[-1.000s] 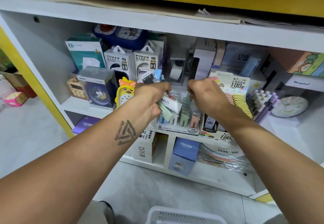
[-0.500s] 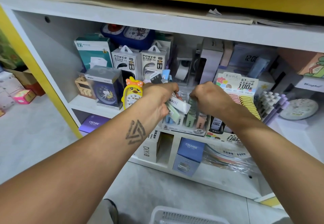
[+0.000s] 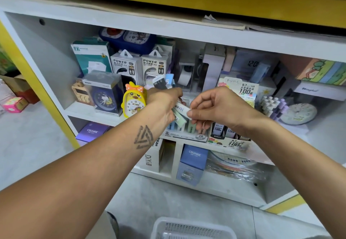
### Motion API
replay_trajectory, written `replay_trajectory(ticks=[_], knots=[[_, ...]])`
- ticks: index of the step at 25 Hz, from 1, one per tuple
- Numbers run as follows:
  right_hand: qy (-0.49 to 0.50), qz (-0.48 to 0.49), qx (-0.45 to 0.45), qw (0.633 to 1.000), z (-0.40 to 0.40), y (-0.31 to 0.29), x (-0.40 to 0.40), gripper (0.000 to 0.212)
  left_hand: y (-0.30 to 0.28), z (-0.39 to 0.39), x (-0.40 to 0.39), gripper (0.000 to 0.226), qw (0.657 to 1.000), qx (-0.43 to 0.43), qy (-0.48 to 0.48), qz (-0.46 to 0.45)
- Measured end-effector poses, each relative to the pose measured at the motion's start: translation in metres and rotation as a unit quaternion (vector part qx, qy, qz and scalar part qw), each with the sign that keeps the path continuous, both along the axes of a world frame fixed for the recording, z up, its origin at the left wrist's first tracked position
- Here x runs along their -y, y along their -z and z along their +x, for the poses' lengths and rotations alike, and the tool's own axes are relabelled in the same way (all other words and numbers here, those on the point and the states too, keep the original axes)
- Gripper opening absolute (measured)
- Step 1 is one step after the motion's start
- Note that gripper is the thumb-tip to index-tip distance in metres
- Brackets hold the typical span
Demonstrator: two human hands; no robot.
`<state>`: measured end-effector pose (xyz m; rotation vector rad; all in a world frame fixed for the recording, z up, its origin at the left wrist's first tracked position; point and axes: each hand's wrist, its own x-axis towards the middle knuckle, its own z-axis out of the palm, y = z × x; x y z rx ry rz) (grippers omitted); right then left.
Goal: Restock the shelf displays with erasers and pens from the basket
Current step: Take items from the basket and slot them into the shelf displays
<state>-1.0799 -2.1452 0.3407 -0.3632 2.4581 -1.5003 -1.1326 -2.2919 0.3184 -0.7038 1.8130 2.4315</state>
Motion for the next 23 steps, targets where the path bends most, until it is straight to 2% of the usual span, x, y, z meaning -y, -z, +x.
replay_trajectory(ticks=[2, 4, 7, 9, 11, 12, 15, 19, 23], knots=[[0.031, -0.001, 0.0, 1.0, 0.001, -0.004, -0.008, 0.011, 0.001, 0.0, -0.001, 0.036, 1.0, 0.01, 0.005, -0.009], [0.067, -0.015, -0.007, 0.998, 0.0, -0.008, -0.02, 0.008, 0.001, -0.001, 0.001, 0.031, 1.0, 0.022, 0.015, -0.013], [0.096, -0.079, -0.002, 0.992, -0.003, -0.012, -0.043, 0.014, 0.002, -0.002, 0.004, 0.024, 0.998, 0.04, 0.04, 0.003], [0.102, -0.086, -0.027, 0.991, -0.006, -0.011, -0.054, 0.018, 0.003, -0.002, 0.005, 0.024, 0.998, 0.044, 0.048, 0.006], [0.121, -0.036, -0.07, 0.99, -0.011, -0.01, -0.061, 0.011, 0.002, -0.001, 0.005, 0.019, 0.997, 0.047, 0.058, 0.013], [0.132, 0.019, -0.102, 0.986, -0.014, -0.009, -0.063, 0.007, 0.001, -0.001, 0.005, 0.016, 0.996, 0.05, 0.068, 0.014], [0.135, 0.193, -0.179, 0.955, -0.024, -0.001, -0.063, 0.015, -0.002, 0.002, 0.007, 0.012, 0.993, 0.056, 0.102, 0.021], [0.124, 0.25, -0.225, 0.934, -0.033, 0.004, -0.056, 0.024, -0.003, 0.001, 0.013, 0.012, 0.99, 0.057, 0.127, 0.023], [0.075, 0.309, -0.278, 0.907, -0.033, 0.009, -0.048, 0.021, -0.001, 0.002, 0.018, 0.012, 0.99, 0.053, 0.134, 0.011]])
